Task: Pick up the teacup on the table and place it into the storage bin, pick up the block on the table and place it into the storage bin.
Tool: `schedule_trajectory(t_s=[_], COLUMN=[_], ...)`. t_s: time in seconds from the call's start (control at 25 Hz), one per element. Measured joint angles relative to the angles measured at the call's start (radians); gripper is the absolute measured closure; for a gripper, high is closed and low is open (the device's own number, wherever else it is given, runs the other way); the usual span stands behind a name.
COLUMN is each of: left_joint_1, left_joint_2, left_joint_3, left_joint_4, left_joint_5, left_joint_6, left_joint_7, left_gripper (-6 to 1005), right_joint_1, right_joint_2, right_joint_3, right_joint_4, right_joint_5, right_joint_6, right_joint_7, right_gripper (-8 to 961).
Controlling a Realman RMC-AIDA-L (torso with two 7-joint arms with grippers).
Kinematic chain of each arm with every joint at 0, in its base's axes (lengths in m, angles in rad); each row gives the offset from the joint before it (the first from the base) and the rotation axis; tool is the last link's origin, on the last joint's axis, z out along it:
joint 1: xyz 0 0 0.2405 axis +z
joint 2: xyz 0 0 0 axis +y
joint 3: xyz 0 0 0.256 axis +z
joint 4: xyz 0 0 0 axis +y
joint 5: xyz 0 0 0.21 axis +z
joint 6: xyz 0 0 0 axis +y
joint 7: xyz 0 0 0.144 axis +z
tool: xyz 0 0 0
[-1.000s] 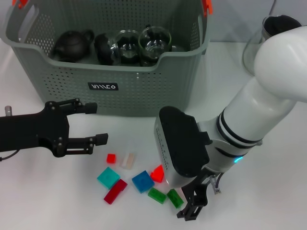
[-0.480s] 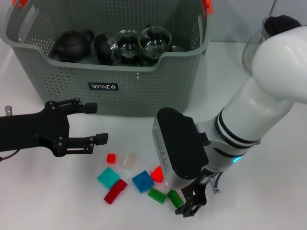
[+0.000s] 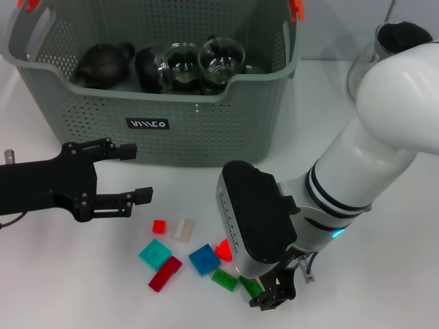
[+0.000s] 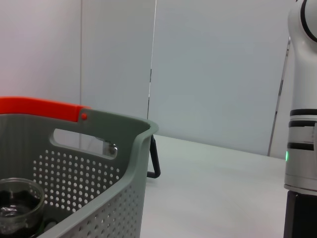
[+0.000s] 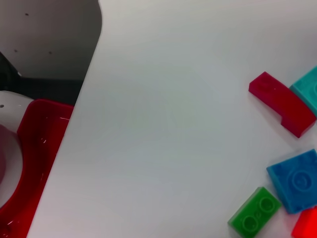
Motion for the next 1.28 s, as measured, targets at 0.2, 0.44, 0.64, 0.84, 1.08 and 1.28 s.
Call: schedule_trajectory(t_s=[0.2, 0.44, 0.64, 0.84, 1.08, 1.28], left_joint_1=[0.001, 0.002, 0.002, 0.002, 0.007, 0.010], left_joint_2=[0.000, 0.000, 0.000, 0.001, 0.004, 0.004], left_joint_3=[0.000, 0.000, 0.000, -0.003, -0.014, -0.014], left_joint_4=[-0.002, -0.004, -0.004, -0.004, 0.003, 0.010], left_joint_5=[0.000, 0.000, 0.000, 0.003, 0.008, 0.009], left_joint_6=[0.000, 0.000, 0.000, 0.002, 0.010, 0.011], left_joint_7=[0.000, 0.001, 0.001, 0.001, 0.001, 0.002], left_gripper=[169, 169, 169, 169, 170, 170], right_joint_1=[-0.001, -0.003, -0.004, -0.004, -0.061, -0.110], right_joint_2=[0.000, 0.000, -0.003, -0.008, -0.013, -0.014], right_joint_3=[0.000, 0.001, 0.012, 0.048, 0.218, 0.400], right_joint_4=[0.003, 0.006, 0.002, -0.006, -0.111, -0.286], right_joint_5=[0.001, 0.002, 0.005, 0.005, -0.002, -0.002], right_joint_6=[0.007, 0.015, 0.012, -0.026, -0.157, -0.321], right_joint_7=[0.000, 0.014, 0.027, 0.050, 0.052, 0.070], right_gripper=[384, 410, 499, 499, 500, 500])
